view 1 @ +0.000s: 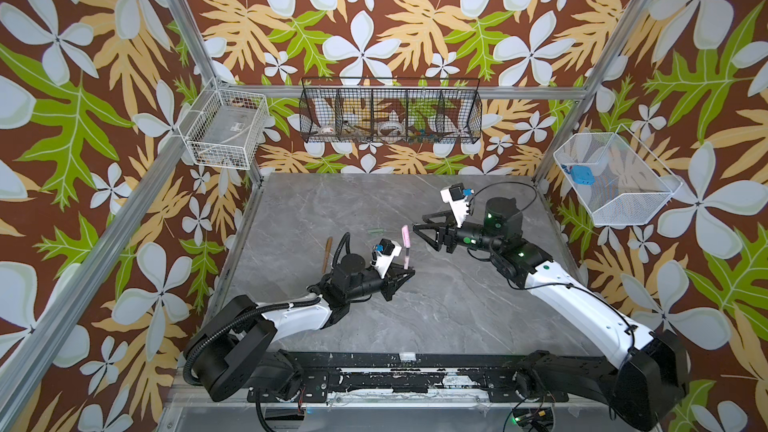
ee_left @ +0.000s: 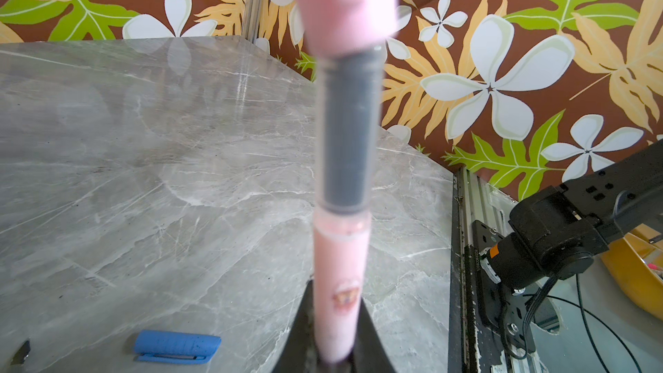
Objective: Insert the pens into the pen caps
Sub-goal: 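Push the pink cap down onto the pen nib with the right gripper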
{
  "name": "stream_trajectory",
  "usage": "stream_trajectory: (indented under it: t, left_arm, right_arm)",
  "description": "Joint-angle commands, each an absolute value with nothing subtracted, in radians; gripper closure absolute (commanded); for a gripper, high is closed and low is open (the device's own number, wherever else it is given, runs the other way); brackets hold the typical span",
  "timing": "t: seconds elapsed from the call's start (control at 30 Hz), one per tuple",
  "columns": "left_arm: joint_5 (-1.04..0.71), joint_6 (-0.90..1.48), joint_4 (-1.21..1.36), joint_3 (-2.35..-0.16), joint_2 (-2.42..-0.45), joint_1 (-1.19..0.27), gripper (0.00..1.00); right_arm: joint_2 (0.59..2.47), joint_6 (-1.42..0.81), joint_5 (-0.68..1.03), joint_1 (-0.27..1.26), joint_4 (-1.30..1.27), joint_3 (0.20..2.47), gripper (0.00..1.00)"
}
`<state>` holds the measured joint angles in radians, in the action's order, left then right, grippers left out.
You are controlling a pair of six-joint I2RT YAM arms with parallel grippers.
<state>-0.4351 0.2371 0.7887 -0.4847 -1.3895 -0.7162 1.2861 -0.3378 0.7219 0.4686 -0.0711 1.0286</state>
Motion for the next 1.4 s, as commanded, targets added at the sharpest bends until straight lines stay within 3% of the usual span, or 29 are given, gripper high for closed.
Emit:
stream_trajectory:
  t: [0.0, 0.87, 1.23, 1.37]
  left_arm:
    - [-0.445, 0.232, 0.807, -0.486, -1.38, -0.718, 1.0]
    - [-0.44, 0.22, 0.795, -0.488, -1.379, -0.718, 1.0]
    - [-0.422, 0.261, 0.788, -0.511, -1.387, -0.718, 1.0]
    - [-0.436, 0.273, 0.764, -0.536, -1.385, -0.718, 1.0]
  right_arm:
    - [1.339, -0.304, 0.861, 0.469, -0.005, 1.078, 0.32]
    - [1.518, -0.293, 0.998, 0.473, 0.02, 1.206, 0.52]
    - [1.451, -0.263, 0.884, 0.498, 0.04, 1.173, 0.78]
    - [1.444, -0.253, 0.84, 0.501, 0.059, 1.151, 0.8]
